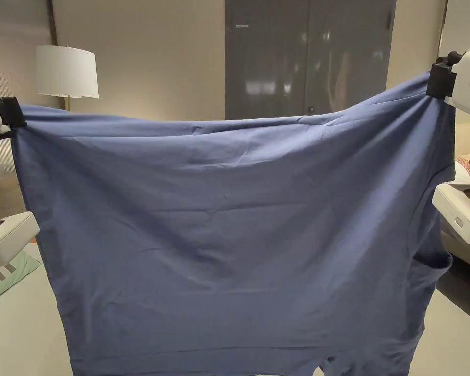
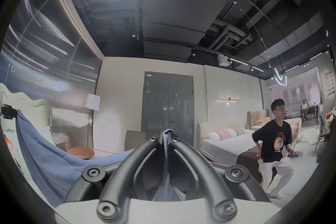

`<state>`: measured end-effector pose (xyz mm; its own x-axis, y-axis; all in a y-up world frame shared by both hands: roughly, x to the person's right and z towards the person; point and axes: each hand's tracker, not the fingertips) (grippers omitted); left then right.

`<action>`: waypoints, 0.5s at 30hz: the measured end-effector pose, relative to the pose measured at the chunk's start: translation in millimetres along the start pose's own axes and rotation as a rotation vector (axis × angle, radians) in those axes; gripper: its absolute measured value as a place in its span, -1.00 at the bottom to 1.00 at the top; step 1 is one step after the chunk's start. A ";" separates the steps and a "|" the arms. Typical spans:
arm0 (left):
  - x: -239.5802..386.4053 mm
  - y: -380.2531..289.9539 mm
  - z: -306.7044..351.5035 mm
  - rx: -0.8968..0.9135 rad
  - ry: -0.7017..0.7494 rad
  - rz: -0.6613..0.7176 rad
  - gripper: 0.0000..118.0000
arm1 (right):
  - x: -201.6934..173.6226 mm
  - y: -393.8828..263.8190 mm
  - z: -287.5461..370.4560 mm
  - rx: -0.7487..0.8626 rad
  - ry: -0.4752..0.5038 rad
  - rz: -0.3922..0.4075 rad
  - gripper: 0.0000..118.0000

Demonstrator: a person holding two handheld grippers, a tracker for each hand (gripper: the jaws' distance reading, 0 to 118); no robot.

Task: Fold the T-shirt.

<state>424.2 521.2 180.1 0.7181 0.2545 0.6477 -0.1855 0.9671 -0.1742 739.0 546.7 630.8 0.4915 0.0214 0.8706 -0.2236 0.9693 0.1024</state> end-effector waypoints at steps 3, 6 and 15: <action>-0.7 -16.0 -9.8 -0.016 0.005 0.007 -0.99 | -0.8 -14.4 -7.5 -0.022 -0.003 0.009 -0.94; -2.5 -30.4 -12.1 -0.029 0.005 0.004 -0.99 | 0.3 -26.7 -9.1 -0.041 -0.004 0.008 -0.94; -18.7 -63.4 14.5 -0.081 0.010 -0.001 -0.99 | 5.3 -49.3 25.9 -0.096 0.016 0.010 -0.94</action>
<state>412.8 455.2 189.8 0.7250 0.2533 0.6404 -0.1307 0.9636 -0.2333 730.8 492.7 642.8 0.5031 0.0347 0.8635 -0.1473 0.9880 0.0462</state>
